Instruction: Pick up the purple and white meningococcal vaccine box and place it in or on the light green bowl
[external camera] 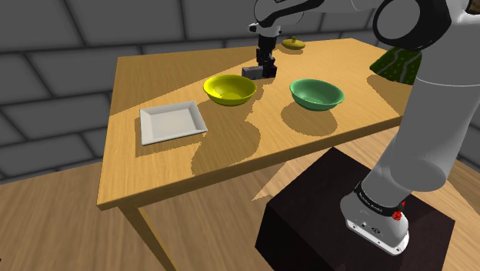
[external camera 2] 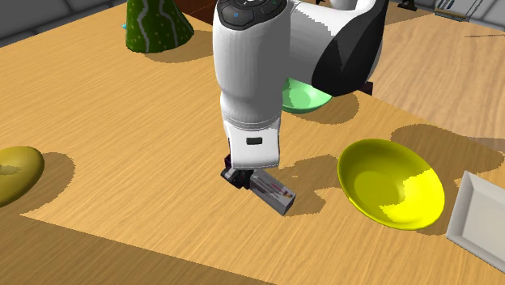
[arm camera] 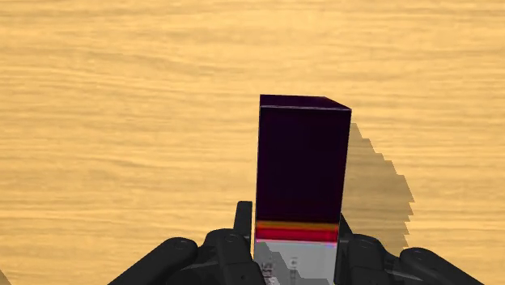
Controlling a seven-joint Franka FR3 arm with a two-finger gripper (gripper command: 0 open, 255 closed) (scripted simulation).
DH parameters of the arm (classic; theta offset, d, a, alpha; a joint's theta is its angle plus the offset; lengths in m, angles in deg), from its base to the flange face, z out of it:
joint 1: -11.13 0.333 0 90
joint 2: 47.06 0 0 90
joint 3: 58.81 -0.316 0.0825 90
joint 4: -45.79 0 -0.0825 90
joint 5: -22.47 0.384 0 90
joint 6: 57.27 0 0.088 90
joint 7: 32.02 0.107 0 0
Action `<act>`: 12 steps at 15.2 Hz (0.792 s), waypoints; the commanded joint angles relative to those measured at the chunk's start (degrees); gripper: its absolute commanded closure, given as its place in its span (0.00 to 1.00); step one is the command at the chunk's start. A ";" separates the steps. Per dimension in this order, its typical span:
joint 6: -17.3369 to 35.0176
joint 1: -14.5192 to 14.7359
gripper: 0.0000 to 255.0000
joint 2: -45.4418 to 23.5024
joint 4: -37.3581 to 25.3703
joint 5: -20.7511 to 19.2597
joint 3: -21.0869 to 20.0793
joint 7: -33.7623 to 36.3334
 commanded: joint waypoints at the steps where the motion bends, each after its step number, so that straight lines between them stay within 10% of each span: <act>1: 0.00 0.00 1.00 0.01 -0.01 0.00 0.00 0.00; 12: -5.89 -0.12 1.00 0.67 -5.29 -0.34 0.16 0.30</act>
